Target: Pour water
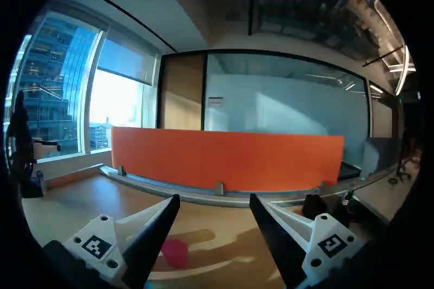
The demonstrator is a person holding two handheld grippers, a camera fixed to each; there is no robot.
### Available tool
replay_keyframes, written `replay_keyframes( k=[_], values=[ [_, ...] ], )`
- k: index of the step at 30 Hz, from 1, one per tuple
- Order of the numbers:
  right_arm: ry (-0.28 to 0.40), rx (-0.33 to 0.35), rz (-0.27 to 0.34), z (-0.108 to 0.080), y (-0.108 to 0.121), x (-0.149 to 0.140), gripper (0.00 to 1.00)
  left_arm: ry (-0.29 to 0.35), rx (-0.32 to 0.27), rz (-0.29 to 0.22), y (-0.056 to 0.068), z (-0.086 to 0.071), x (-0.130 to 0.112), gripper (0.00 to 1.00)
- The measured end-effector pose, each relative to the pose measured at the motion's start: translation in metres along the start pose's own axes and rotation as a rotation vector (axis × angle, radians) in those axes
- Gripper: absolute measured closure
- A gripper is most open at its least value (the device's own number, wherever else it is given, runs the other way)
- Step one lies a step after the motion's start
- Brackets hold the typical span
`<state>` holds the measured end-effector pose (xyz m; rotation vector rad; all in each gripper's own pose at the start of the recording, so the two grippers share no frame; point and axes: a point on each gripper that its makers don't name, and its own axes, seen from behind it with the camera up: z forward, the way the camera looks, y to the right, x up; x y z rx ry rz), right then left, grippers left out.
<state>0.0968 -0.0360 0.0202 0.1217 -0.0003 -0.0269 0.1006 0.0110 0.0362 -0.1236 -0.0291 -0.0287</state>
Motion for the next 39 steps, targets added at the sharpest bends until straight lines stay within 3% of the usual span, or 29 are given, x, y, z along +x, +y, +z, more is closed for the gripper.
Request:
replay_keyframes(
  k=[15, 24, 30, 39],
  values=[
    [0.011, 0.346, -0.022, -0.014, -0.075, 0.008, 0.01, -0.034, -0.201, 0.027, 0.04, 0.005, -0.01, 0.01],
    [-0.03, 0.447, -0.038, -0.012, -0.098, -0.005, 0.01, -0.069, -0.264, 0.055, 0.051, 0.012, -0.026, 0.01],
    [-0.091, 0.501, -0.061, -0.011, -0.106, -0.025, 0.01, -0.111, -0.284, 0.036, 0.05, 0.019, -0.046, 0.01],
    [-0.184, 0.576, -0.129, -0.019, -0.116, -0.06, 0.01, -0.177, -0.304, 0.06, 0.049, 0.027, -0.079, 0.01]
  ],
)
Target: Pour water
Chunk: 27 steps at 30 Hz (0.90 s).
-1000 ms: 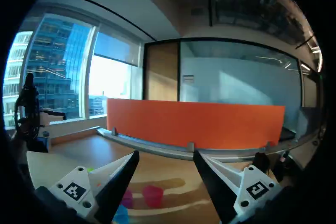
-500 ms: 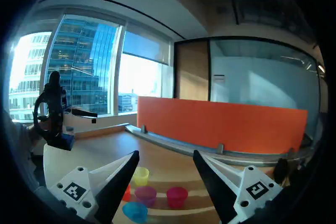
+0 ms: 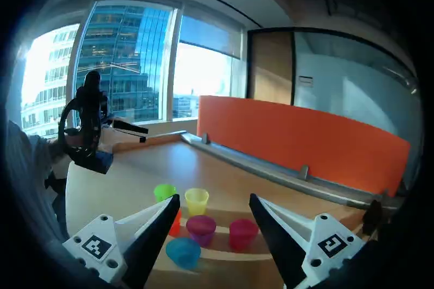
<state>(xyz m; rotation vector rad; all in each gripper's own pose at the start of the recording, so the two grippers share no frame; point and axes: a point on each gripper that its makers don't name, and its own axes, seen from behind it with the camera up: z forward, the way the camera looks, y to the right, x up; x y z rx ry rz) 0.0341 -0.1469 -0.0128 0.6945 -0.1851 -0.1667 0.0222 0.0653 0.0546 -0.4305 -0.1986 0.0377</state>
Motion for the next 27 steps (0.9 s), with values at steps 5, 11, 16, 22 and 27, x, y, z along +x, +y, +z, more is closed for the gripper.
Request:
replay_keyframes(
  k=[5, 11, 16, 22, 27],
  values=[
    [-0.045, 0.03, -0.02, 0.003, -0.007, -0.017, 0.0, -0.027, -0.014, 0.002, 0.0, 0.005, -0.016, 0.01],
    [-0.101, 0.08, -0.018, 0.009, -0.018, -0.043, 0.01, -0.069, -0.032, 0.017, 0.004, 0.01, -0.038, 0.01],
    [-0.146, 0.098, -0.025, 0.015, -0.022, -0.067, 0.01, -0.107, -0.058, 0.025, 0.01, 0.014, -0.058, 0.01],
    [-0.19, 0.123, -0.041, 0.021, -0.029, -0.092, 0.01, -0.143, -0.084, 0.033, 0.014, 0.018, -0.08, 0.01],
    [-0.223, 0.141, -0.041, 0.024, -0.033, -0.111, 0.01, -0.171, -0.09, 0.042, 0.014, 0.022, -0.095, 0.01]
  ],
)
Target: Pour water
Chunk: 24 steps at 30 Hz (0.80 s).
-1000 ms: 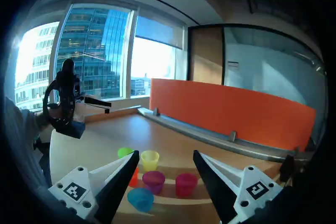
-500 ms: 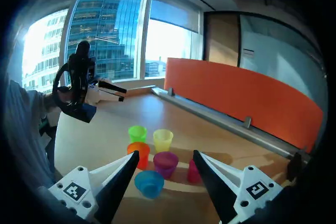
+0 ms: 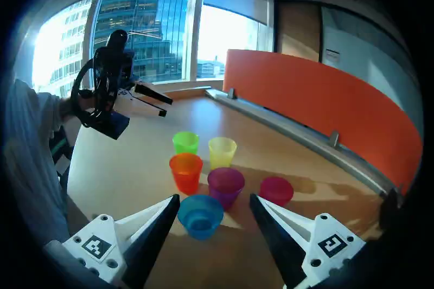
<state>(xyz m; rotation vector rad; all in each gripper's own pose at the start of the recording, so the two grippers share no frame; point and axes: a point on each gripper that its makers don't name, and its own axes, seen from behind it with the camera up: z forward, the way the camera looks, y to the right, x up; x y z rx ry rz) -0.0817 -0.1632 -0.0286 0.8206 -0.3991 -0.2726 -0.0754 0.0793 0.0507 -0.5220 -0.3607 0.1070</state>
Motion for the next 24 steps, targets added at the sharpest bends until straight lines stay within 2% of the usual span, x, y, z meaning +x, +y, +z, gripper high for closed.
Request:
replay_keyframes(
  k=[24],
  values=[
    [-0.133, 0.051, -0.008, 0.027, -0.012, -0.072, 0.01, -0.144, -0.052, 0.013, 0.012, 0.025, -0.067, 0.01]
  ],
)
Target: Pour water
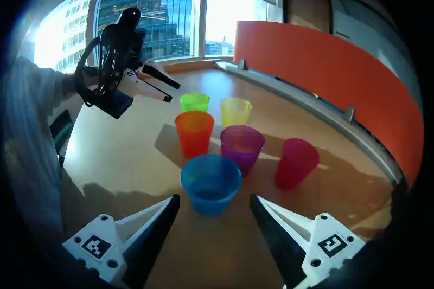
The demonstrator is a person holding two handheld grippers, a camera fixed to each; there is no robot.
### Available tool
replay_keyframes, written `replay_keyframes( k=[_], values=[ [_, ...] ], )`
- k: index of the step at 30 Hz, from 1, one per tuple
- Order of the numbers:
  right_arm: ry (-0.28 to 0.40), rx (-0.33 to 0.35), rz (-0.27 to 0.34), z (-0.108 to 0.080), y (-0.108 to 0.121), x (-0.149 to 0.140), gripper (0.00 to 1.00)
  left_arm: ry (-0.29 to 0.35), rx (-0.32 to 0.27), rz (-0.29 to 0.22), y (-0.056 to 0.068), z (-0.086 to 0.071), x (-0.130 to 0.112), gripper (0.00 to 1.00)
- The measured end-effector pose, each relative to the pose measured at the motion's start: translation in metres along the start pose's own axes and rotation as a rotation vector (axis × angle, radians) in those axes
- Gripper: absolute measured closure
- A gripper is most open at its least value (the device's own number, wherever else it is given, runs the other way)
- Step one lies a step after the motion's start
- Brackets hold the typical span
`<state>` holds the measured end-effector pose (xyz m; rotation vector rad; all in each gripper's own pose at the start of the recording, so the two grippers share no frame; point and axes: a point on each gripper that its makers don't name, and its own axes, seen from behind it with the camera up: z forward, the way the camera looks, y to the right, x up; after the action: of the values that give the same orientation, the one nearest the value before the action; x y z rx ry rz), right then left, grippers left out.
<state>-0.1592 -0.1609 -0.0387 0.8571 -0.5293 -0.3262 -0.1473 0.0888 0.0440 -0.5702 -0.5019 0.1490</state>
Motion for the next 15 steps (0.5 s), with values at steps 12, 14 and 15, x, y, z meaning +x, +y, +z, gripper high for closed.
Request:
replay_keyframes(
  k=[12, 14, 15],
  values=[
    [-0.035, 0.016, 0.014, 0.016, 0.001, -0.013, 0.01, -0.071, -0.024, 0.028, 0.0, 0.024, -0.016, 0.01],
    [-0.037, 0.018, 0.015, 0.018, 0.002, -0.014, 0.01, -0.078, -0.028, 0.035, 0.001, 0.029, -0.016, 0.01],
    [-0.038, 0.02, 0.016, 0.02, 0.002, -0.014, 0.01, -0.082, -0.031, 0.039, 0.001, 0.031, -0.016, 0.01]
  ],
)
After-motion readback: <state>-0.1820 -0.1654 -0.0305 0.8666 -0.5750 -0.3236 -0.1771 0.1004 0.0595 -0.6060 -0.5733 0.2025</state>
